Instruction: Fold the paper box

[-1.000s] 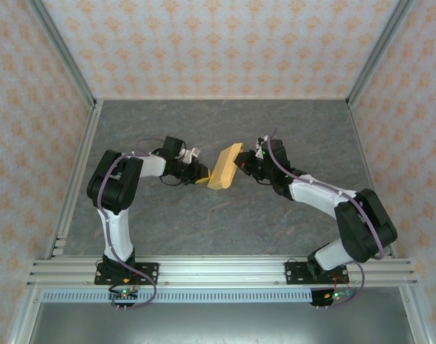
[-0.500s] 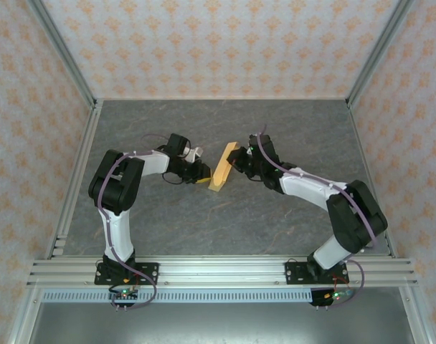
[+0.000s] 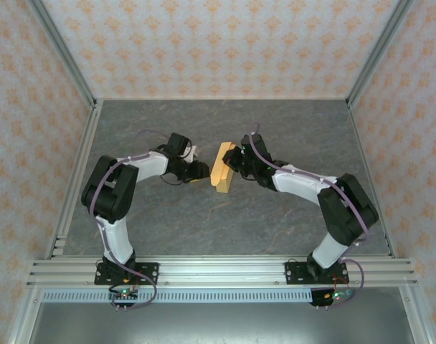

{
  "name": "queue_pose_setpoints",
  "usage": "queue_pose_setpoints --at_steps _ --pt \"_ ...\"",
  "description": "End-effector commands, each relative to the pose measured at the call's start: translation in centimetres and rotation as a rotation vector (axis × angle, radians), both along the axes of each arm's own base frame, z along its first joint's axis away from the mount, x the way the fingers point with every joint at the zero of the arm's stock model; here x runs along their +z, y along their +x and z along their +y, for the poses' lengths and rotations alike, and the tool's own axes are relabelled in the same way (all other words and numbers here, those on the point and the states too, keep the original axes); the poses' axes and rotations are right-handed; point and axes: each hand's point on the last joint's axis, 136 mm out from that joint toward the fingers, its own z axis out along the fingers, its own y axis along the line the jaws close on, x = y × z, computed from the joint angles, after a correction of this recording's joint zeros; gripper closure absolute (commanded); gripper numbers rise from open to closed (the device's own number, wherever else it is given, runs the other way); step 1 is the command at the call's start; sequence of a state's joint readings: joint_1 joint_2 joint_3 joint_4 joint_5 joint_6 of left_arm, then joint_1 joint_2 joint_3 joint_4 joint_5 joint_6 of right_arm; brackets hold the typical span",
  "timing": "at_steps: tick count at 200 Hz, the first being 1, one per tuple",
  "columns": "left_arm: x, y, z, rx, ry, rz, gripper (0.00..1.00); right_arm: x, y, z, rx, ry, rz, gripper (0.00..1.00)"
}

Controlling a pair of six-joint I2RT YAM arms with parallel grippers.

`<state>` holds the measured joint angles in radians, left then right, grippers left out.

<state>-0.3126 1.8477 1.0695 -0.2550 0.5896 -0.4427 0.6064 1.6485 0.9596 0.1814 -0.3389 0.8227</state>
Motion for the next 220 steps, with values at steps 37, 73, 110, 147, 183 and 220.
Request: queue_pose_setpoints --at_steps 37,73,110,147,183,220 --pt "7.3 -2.6 5.1 0.091 0.257 -0.26 0.43 -2.5 -1.1 -1.5 -0.024 -0.105 0.055 0.98" --pt "10.2 -5.8 0.4 -0.011 0.166 -0.407 0.28 -2.5 -1.2 -1.7 -0.026 -0.104 0.05 0.98" --pt "11.8 -6.9 -2.0 -0.079 0.19 -0.58 0.15 -2.8 -1.4 -1.8 -0.027 -0.103 0.054 0.99" --pt "11.6 -6.2 -3.8 -0.105 0.255 -0.712 0.09 -2.9 -1.3 -1.6 -0.031 -0.079 0.061 0.99" --pt "10.5 -5.2 -5.2 -0.135 0.285 -0.764 0.07 -3.2 -1.0 -1.4 -0.037 -0.035 0.08 0.99" --pt "9.1 -4.3 -6.0 -0.131 0.295 -0.759 0.06 -3.0 -0.9 -1.5 -0.037 -0.03 0.078 0.99"
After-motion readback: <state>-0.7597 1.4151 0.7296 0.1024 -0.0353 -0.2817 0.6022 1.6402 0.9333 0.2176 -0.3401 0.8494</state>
